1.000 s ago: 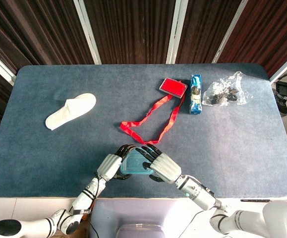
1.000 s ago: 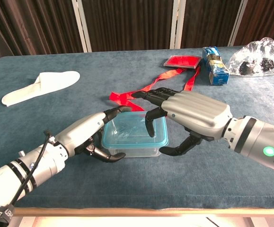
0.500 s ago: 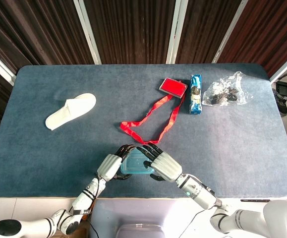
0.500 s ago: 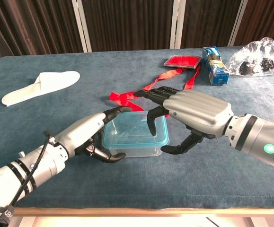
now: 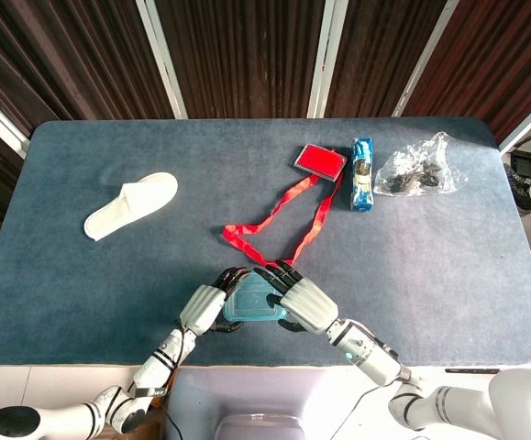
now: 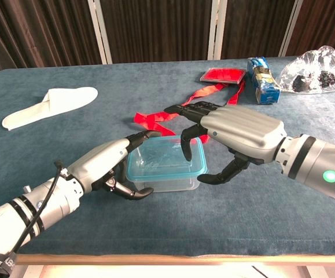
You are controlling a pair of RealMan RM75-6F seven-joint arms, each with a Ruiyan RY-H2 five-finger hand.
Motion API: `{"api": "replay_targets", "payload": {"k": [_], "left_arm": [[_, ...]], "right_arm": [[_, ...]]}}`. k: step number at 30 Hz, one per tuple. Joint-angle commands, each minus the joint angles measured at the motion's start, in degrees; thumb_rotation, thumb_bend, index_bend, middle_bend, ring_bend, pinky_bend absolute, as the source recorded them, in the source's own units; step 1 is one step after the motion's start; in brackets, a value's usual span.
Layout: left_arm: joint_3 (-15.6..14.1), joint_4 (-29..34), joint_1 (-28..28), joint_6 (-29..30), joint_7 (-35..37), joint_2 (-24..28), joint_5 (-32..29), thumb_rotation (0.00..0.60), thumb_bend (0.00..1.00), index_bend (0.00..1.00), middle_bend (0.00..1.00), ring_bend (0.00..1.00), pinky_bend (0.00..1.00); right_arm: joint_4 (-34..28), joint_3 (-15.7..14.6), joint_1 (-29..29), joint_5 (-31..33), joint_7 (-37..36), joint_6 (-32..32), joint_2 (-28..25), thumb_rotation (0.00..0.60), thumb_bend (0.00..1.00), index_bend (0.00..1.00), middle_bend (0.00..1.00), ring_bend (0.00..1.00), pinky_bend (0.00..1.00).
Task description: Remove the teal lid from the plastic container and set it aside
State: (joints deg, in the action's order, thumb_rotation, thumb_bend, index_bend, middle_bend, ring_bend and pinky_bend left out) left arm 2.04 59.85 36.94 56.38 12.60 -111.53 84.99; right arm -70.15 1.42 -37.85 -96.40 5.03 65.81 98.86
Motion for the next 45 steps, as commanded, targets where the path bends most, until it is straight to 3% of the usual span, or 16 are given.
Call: {"api": "replay_targets", "payload": {"k": [1,30,45], "left_arm": [[-0.13,-0.24,-0.02,0.06,-0.07,-0.15,0.13,0.6,0.3,0.0,0.77,0.55,0.6],[-0.48,-0.66,-0.1,0.51,-0.41,-0.23,0.8,0.6,0.3,0.0,0.78,0.56,0.61],[-0.44,-0.82,-0.23,1.06,-0.05,-0.13,1.03,0.6,0.3,0.0,0.78,0.56,0.61]], "right_arm": [[-0.29,0.1,-0.09,0.1,0.3,0.03,-0.22,0.6,0.4,0.62,0.11,0.0,0.0],[-0.56,2.14,-1.57,1.27,3.7,0.5,0.08,0.6,0.4,0.61,0.12,0.0,0.0],[3.0,1.19,-2.05,-0.32,2.36,2.27,3.57,0.6,0.5,0.72,0.16,0.0,0.0]]}}
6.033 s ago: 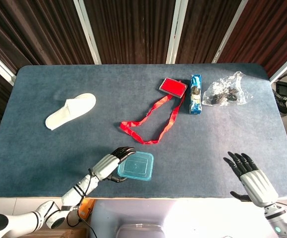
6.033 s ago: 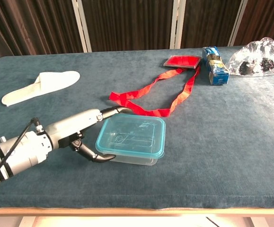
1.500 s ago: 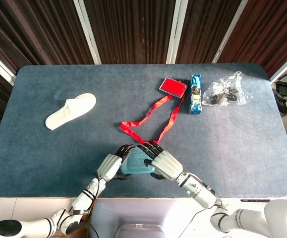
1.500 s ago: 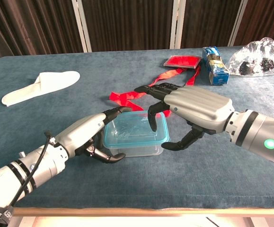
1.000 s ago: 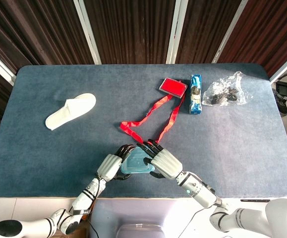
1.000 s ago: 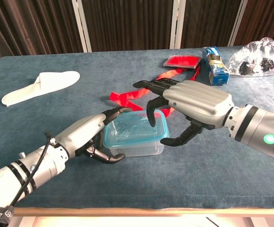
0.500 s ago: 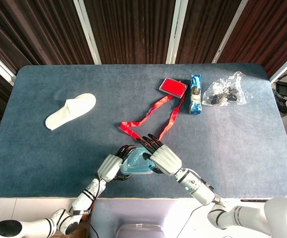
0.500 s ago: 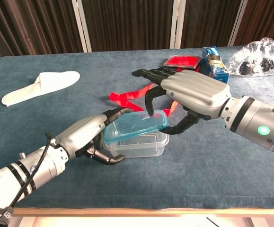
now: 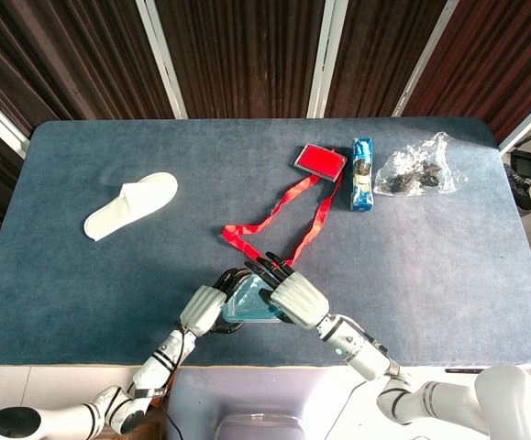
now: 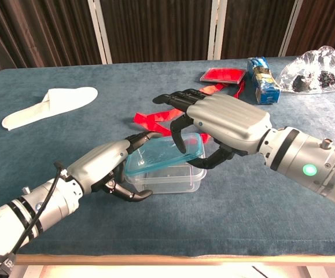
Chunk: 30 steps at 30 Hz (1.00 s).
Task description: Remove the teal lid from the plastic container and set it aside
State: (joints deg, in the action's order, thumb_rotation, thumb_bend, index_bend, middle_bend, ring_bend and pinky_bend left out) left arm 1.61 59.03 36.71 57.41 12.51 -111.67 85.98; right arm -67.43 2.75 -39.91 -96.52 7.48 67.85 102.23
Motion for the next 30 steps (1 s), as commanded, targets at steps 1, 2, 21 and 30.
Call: {"api": "replay_targets", "payload": {"k": [1,2,21,30], "left_arm": [[-0.01,0.03,0.0,0.08,0.08,0.01,0.07,0.6,0.3,0.0,0.78,0.56,0.61],[-0.03,0.12,0.0,0.2,0.12,0.03,0.18,0.6,0.3,0.0,0.78,0.56,0.61],[-1.34,-0.38,-0.46,5.94,3.52,0.13,4.5,0.6,0.3,0.0,0.22,0.02,0.14],[-0.81,-1.2,-0.87,9.31,4.41,-0.3,5.55,0.6,0.29,0.0,0.0,0.0,0.01]], "right_arm": [[0.39,-0.19,0.01,-0.28,-0.02,0.34,0.27,0.6,0.52,0.72,0.16,0.0,0.0],[0.46,-0.24,0.05,-0.33,0.12,0.48,0.34,0.6,0.54,0.73,0.16,0.0,0.0],[-1.77,0.68,0.6,-0.41,1.65,3.09,-0.65,0.6,0.63,0.76,0.18,0.0,0.0],[-2.09,1.58,0.72,-0.6,1.85,4.87,-0.53,0.6,0.63,0.77,0.18,0.0,0.0]]}}
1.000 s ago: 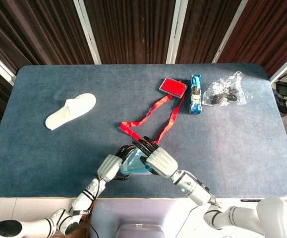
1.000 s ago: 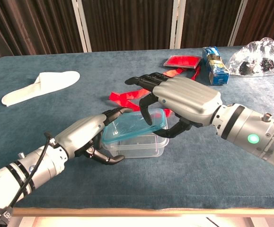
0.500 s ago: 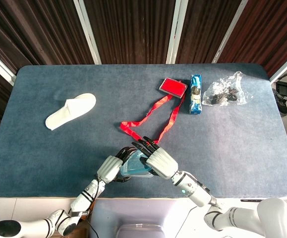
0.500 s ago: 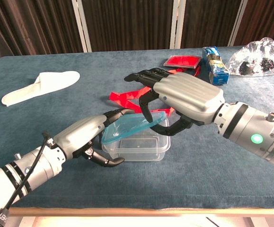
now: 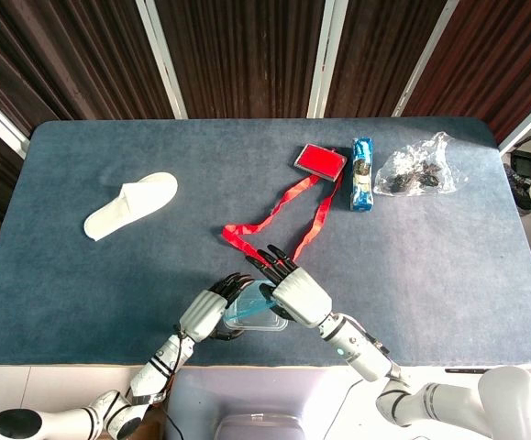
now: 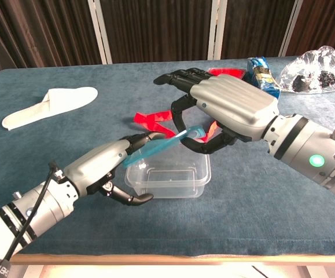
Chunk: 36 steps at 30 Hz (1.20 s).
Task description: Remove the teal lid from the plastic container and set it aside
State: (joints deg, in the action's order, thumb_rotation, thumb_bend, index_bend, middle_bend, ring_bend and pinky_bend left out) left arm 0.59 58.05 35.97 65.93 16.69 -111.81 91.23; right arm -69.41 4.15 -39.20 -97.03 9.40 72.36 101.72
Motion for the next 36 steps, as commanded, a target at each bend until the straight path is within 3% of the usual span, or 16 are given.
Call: {"api": "replay_targets", "payload": {"k": [1,22,30,36], "left_arm": [[0.31,-0.2,-0.14,1.11,0.27,-0.13,0.4,0.6,0.29,0.0,0.0,0.0,0.0],[1.05,1.59,-0.96,3.61,-2.64,1.87,0.17,0.6,0.3,0.0,0.0,0.0,0.0],[1.01,3.55,-2.53,7.61,-5.1,5.58,1.16,0.6,0.3,0.0,0.0,0.0,0.0],[0.19,6.69,-5.2,11.74,-8.79,10.82,1.99,0.6,0.3,0.0,0.0,0.0,0.0]], "right_arm": [[-0.16,0.26,0.01,-0.13,-0.11,0.52,-0.04,0.6,0.63,0.77,0.18,0.0,0.0],[-3.83,2.28,0.23,-1.59,1.01,4.76,-4.36,0.6,0.63,0.77,0.19,0.0,0.0],[-3.59,3.4,1.03,-1.84,1.62,6.9,-9.66,0.6,0.63,0.77,0.19,0.0,0.0],[1.49,1.79,3.32,-2.33,0.72,8.84,-13.63,0.6,0.63,0.77,0.19,0.0,0.0]]}}
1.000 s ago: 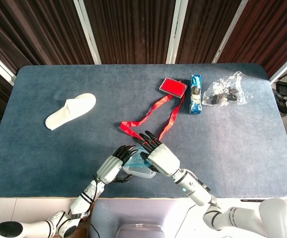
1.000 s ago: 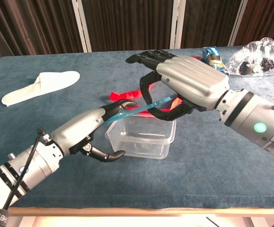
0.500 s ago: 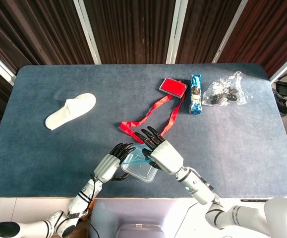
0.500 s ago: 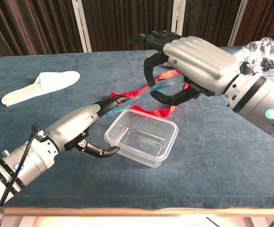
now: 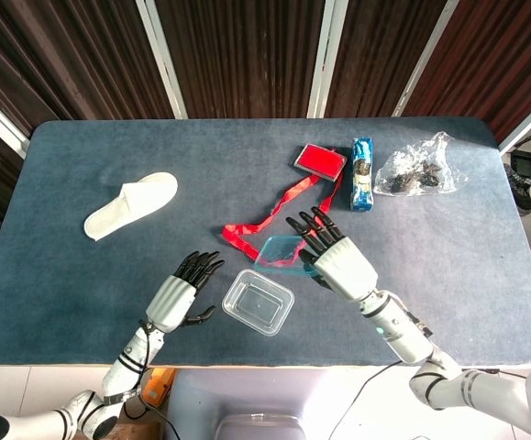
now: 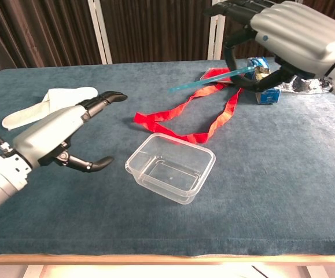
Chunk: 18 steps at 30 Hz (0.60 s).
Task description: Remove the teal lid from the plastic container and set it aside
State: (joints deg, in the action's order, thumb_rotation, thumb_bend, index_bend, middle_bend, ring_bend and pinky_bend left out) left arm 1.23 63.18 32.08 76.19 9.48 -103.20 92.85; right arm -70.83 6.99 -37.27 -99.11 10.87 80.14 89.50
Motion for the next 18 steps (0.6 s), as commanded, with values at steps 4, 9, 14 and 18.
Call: {"api": "replay_targets", "payload": {"k": [4,9,14,18], "left_arm": [[-1.21,4.46,-3.23,2.47,-2.33,5.8,-0.22,0.6,0.3,0.0,0.0,0.0,0.0],[-1.39,5.69,-4.5,2.78,0.22,6.97,-1.03,0.6,0.31,0.0,0.0,0.0,0.0],[-1.2,3.95,-5.47,2.42,1.17,6.86,-2.17,0.6,0.32,0.0,0.0,0.0,0.0],[-0.8,2.77,-6.02,2.23,2.46,6.86,-2.91,0.6,0.32,0.0,0.0,0.0,0.0]], "right_arm": [[9.44,-2.86,3.19,0.26,-2.9,1.31,-0.83,0.6,0.63,0.77,0.19,0.0,0.0],[17.06,-4.64,4.45,1.12,-7.29,0.29,2.88,0.6,0.63,0.77,0.19,0.0,0.0],[25.11,-7.49,5.17,0.39,-10.62,-1.57,7.81,0.6,0.63,0.63,0.19,0.0,0.0],[27.78,-8.79,5.57,-0.48,-13.37,-0.91,9.1,0.6,0.53,0.42,0.18,0.0,0.0]]}}
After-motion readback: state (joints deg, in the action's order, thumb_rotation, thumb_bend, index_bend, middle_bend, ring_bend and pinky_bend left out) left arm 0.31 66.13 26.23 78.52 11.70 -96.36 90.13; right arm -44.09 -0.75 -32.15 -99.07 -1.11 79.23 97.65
